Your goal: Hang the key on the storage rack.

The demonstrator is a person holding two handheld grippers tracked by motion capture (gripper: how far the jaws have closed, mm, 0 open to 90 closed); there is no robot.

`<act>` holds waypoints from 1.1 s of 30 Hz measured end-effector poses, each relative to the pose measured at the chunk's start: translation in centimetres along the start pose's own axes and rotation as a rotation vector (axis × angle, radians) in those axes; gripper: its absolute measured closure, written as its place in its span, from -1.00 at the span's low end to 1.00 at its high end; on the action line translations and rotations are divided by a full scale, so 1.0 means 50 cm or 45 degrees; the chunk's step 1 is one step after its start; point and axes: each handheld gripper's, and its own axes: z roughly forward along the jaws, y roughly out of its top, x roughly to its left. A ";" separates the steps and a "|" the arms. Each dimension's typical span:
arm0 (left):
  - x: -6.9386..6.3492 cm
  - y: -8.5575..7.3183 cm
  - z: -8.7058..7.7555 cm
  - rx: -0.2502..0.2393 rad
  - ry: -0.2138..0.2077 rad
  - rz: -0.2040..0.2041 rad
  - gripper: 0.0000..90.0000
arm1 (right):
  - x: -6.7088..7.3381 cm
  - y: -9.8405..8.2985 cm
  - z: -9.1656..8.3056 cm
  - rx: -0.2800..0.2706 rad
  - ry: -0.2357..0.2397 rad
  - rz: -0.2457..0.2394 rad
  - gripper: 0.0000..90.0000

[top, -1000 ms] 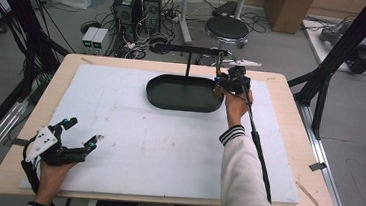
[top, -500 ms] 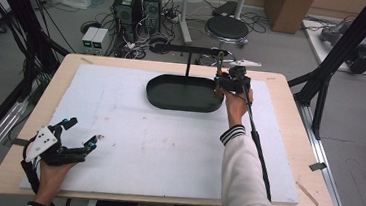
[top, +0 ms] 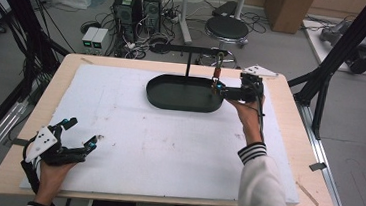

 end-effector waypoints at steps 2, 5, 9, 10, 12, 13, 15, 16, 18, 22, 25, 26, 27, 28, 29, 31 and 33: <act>0.000 0.000 0.000 0.003 0.001 0.006 -0.87 | -0.001 -0.009 -0.033 -0.043 0.035 -0.003 -0.99; 0.000 0.000 0.001 0.006 -0.002 0.003 -0.87 | -0.001 -0.024 -0.064 -0.079 0.075 -0.008 -1.00; -0.001 0.000 0.001 0.006 0.000 0.008 -0.87 | -0.002 -0.074 -0.117 -0.141 0.130 -0.043 -1.00; -0.001 0.000 0.001 0.004 -0.001 0.008 -0.87 | -0.003 -0.086 -0.127 -0.141 0.138 -0.031 -0.99; -0.001 0.000 0.001 0.006 -0.003 0.006 -0.87 | -0.004 -0.107 -0.143 -0.175 0.143 -0.041 -1.00; 0.000 0.000 0.001 0.004 -0.002 0.007 -0.87 | -0.005 -0.118 -0.151 -0.184 0.147 -0.042 -0.99; -0.001 0.000 0.001 0.006 -0.003 0.007 -0.87 | -0.008 -0.142 -0.168 -0.199 0.153 -0.042 -1.00; -0.001 0.000 0.001 0.005 -0.003 0.007 -0.87 | -0.009 -0.150 -0.173 -0.203 0.152 -0.039 -0.99; -0.001 0.000 0.001 0.004 -0.003 0.008 -0.87 | -0.012 -0.180 -0.192 -0.234 0.150 -0.043 -0.99; -0.001 0.000 0.000 0.003 -0.004 0.010 -0.87 | -0.015 -0.217 -0.208 -0.264 0.158 -0.027 -0.99; -0.001 0.000 0.000 0.002 -0.003 0.009 -0.87 | -0.015 -0.254 -0.218 -0.277 0.142 -0.041 -0.99; -0.001 0.000 0.000 0.001 -0.002 0.011 -0.87 | -0.014 -0.265 -0.222 -0.292 0.133 -0.050 -0.99; -0.001 0.000 0.000 0.001 -0.002 0.012 -0.87 | -0.012 -0.287 -0.228 -0.325 0.131 -0.046 -0.99; -0.002 0.000 0.000 0.000 -0.003 0.011 -0.87 | -0.012 -0.287 -0.228 -0.325 0.131 -0.046 -0.99; -0.002 0.000 0.000 -0.001 -0.003 0.011 -0.87 | -0.012 -0.298 -0.231 -0.341 0.126 -0.042 -0.99; -0.001 0.000 0.000 -0.003 -0.003 0.011 -0.87 | -0.012 -0.318 -0.234 -0.376 0.116 -0.024 -0.99; -0.001 0.000 -0.001 -0.005 -0.002 0.012 -0.87 | -0.010 -0.332 -0.237 -0.410 0.117 -0.027 -0.99</act>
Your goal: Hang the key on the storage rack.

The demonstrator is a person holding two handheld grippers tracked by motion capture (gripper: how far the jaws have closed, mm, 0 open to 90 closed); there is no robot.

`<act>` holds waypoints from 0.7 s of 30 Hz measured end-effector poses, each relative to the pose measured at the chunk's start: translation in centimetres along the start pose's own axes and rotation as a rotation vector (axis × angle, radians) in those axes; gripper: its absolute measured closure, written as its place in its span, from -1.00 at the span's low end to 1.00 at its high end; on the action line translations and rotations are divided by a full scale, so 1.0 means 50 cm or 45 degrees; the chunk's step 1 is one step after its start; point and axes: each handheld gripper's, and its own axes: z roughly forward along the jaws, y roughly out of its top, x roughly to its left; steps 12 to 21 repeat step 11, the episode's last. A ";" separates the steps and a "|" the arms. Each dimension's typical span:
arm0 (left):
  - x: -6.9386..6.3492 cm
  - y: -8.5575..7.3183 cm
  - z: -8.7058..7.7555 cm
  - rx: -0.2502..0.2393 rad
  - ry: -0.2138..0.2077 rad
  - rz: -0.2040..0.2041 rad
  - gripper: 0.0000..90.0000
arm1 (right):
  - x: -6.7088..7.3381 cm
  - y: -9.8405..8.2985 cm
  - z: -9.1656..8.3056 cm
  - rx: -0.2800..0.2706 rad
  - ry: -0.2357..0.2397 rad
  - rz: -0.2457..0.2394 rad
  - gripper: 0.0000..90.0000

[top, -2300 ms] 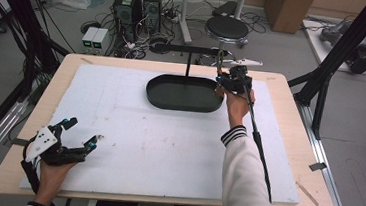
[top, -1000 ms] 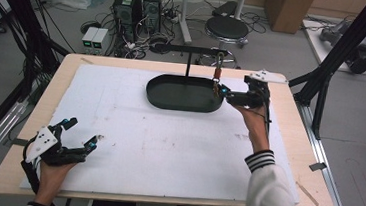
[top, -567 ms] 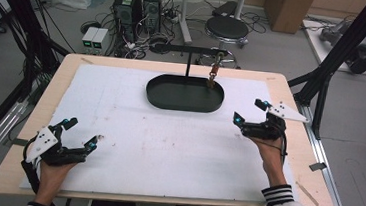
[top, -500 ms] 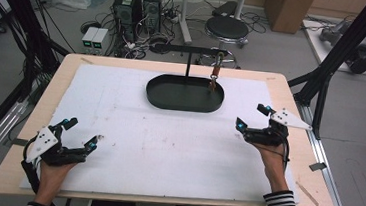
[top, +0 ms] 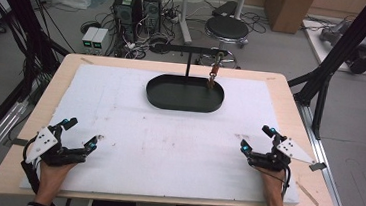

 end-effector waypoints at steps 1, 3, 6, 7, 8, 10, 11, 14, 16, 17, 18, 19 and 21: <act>0.000 0.000 0.000 0.000 -0.001 -0.001 -0.87 | 0.000 -0.006 -0.001 -0.006 0.003 -0.009 -0.99; 0.000 0.000 0.000 -0.002 0.000 -0.003 -0.87 | 0.002 -0.008 -0.003 -0.002 0.005 -0.015 -0.99; 0.000 0.000 -0.001 -0.001 -0.001 -0.001 -0.87 | 0.004 -0.010 -0.002 0.007 -0.001 -0.014 -0.99; 0.000 0.000 -0.001 -0.002 -0.002 -0.003 -0.87 | 0.005 -0.010 -0.002 0.012 -0.005 -0.028 -0.99; 0.001 0.000 -0.001 -0.001 -0.003 -0.001 -0.87 | 0.005 -0.010 -0.002 0.012 -0.005 -0.028 -0.99; 0.001 0.000 -0.001 -0.002 -0.004 -0.003 -0.87 | 0.009 -0.010 0.000 0.017 -0.006 -0.055 -0.99; 0.001 0.000 -0.001 -0.003 -0.001 -0.003 -0.87 | 0.009 -0.010 0.000 0.018 -0.012 -0.064 -0.99; 0.001 0.000 -0.001 -0.003 -0.001 -0.003 -0.87 | 0.009 -0.010 0.000 0.018 -0.012 -0.064 -0.99; 0.001 0.000 -0.001 -0.003 -0.001 -0.003 -0.87 | 0.009 -0.010 0.000 0.018 -0.012 -0.064 -0.99; 0.001 0.000 -0.001 -0.003 -0.001 -0.003 -0.87 | 0.009 -0.010 0.000 0.018 -0.012 -0.064 -0.99; 0.001 0.000 -0.001 -0.003 -0.001 -0.003 -0.87 | 0.009 -0.010 0.000 0.018 -0.012 -0.064 -0.99; 0.001 0.000 -0.001 -0.003 -0.001 -0.003 -0.87 | 0.009 -0.010 0.000 0.018 -0.012 -0.064 -0.99; 0.001 0.000 -0.001 -0.003 -0.001 -0.003 -0.87 | 0.009 -0.010 0.000 0.018 -0.012 -0.064 -0.99</act>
